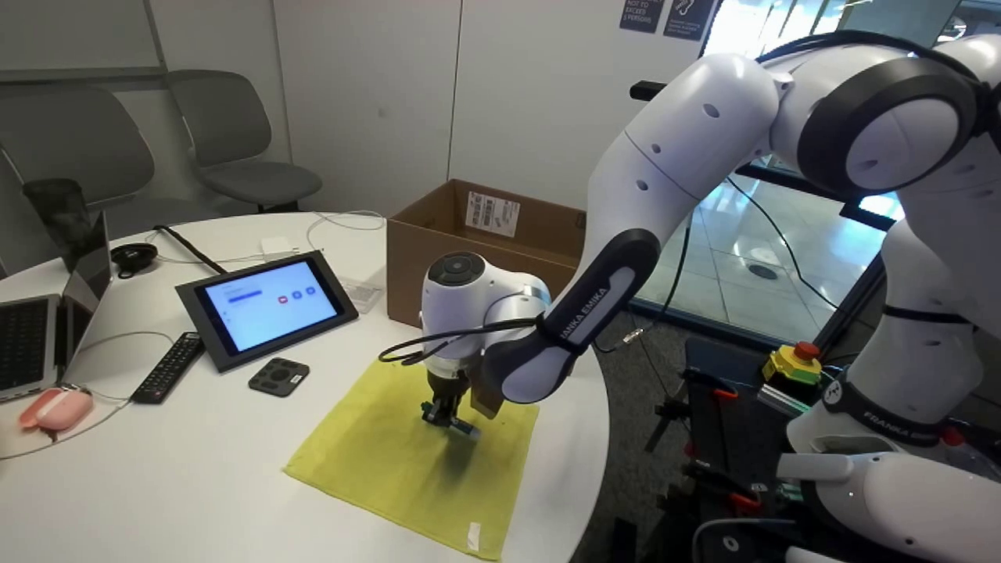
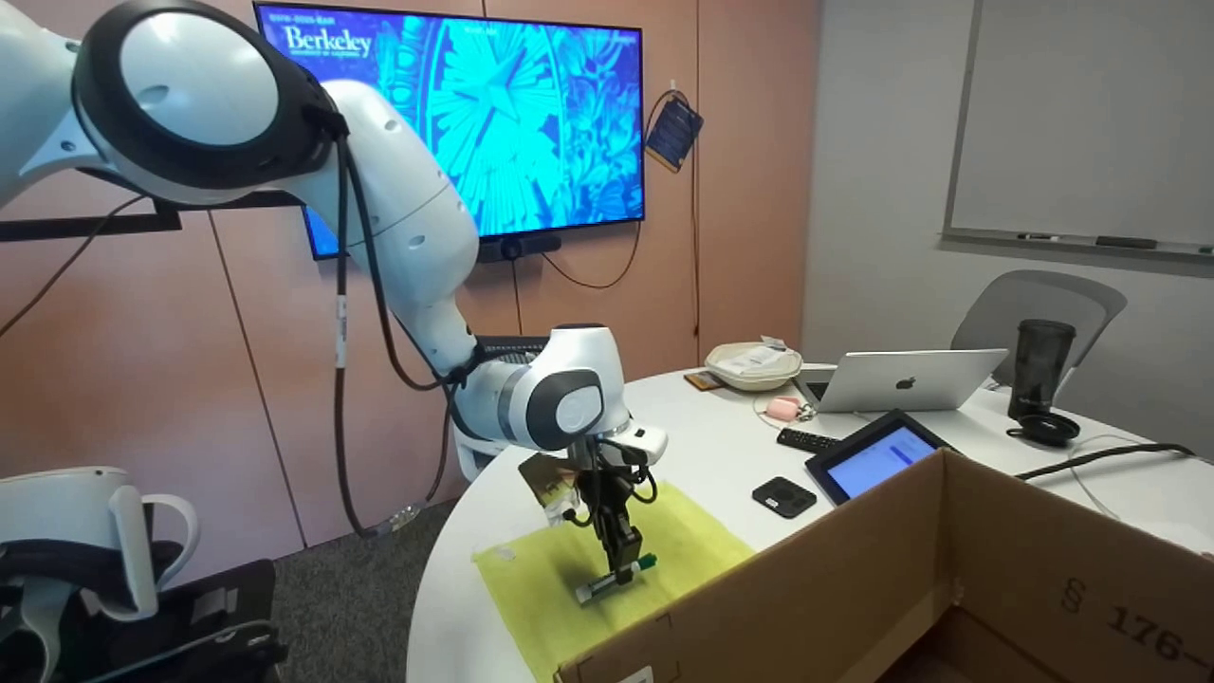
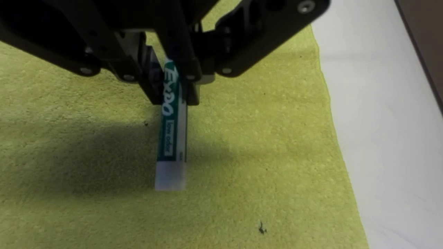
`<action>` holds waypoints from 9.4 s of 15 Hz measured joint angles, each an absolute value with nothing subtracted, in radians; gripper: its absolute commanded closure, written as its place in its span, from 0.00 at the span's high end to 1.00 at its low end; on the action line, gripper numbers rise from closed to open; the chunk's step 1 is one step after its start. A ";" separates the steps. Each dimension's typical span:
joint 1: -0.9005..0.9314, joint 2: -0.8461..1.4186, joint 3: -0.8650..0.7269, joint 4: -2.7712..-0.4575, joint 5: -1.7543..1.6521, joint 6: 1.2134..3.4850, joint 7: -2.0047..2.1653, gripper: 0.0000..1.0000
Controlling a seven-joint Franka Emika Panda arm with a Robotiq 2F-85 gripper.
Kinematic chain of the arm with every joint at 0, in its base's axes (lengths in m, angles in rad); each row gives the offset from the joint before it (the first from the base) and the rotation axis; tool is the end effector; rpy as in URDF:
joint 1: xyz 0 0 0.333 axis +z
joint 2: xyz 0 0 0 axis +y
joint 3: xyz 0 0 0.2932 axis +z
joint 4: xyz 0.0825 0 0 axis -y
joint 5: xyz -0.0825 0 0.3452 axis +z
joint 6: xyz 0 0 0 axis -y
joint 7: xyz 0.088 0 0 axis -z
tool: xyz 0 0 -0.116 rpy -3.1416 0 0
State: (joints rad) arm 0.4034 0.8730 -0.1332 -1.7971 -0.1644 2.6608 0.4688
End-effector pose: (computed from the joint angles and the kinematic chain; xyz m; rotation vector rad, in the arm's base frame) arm 0.5730 0.1647 0.0747 2.9719 -0.0078 0.0842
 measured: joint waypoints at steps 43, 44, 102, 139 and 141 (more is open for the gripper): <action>0.245 0.801 -0.106 -2.060 -0.032 2.581 0.480 1.00; 0.234 0.805 -0.100 -2.053 -0.020 2.581 0.476 1.00; 0.504 0.720 0.010 -2.052 -0.387 2.709 0.053 0.69; 0.255 1.380 -0.036 -0.786 -0.167 2.076 0.340 1.00; 0.247 1.408 -0.028 -0.742 -0.164 2.058 0.331 1.00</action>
